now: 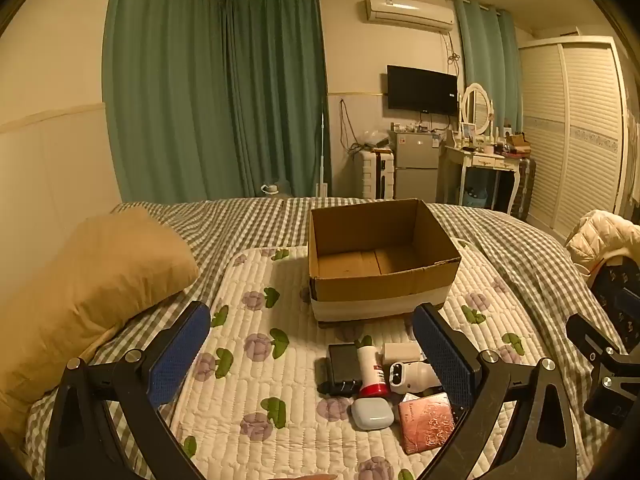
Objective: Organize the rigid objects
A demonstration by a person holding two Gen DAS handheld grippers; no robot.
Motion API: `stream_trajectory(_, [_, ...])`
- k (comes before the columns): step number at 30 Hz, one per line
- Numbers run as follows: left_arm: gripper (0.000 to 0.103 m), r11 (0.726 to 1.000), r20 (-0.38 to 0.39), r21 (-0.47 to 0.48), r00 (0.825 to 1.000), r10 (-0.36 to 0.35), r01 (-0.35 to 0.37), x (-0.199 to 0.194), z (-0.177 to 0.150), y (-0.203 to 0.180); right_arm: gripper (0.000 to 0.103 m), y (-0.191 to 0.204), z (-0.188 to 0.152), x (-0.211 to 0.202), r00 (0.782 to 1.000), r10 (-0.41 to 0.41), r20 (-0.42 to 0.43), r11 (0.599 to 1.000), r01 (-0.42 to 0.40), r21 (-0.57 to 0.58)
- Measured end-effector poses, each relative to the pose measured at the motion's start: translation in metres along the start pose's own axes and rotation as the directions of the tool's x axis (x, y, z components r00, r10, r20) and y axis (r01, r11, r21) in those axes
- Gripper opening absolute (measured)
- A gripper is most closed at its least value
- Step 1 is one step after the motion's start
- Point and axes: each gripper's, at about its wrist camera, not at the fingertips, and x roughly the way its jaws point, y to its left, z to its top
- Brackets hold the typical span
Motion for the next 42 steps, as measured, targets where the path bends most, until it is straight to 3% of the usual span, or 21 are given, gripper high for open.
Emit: stream_trajectory(42, [0.103,1.0,0.006,-0.005,1.0,-0.009,0.009,-0.0027,-0.0001,0.0028,0.103,0.0077,0.0027,-0.0071,0.999,0.021,0.043,1.0,-0.02,-0.018])
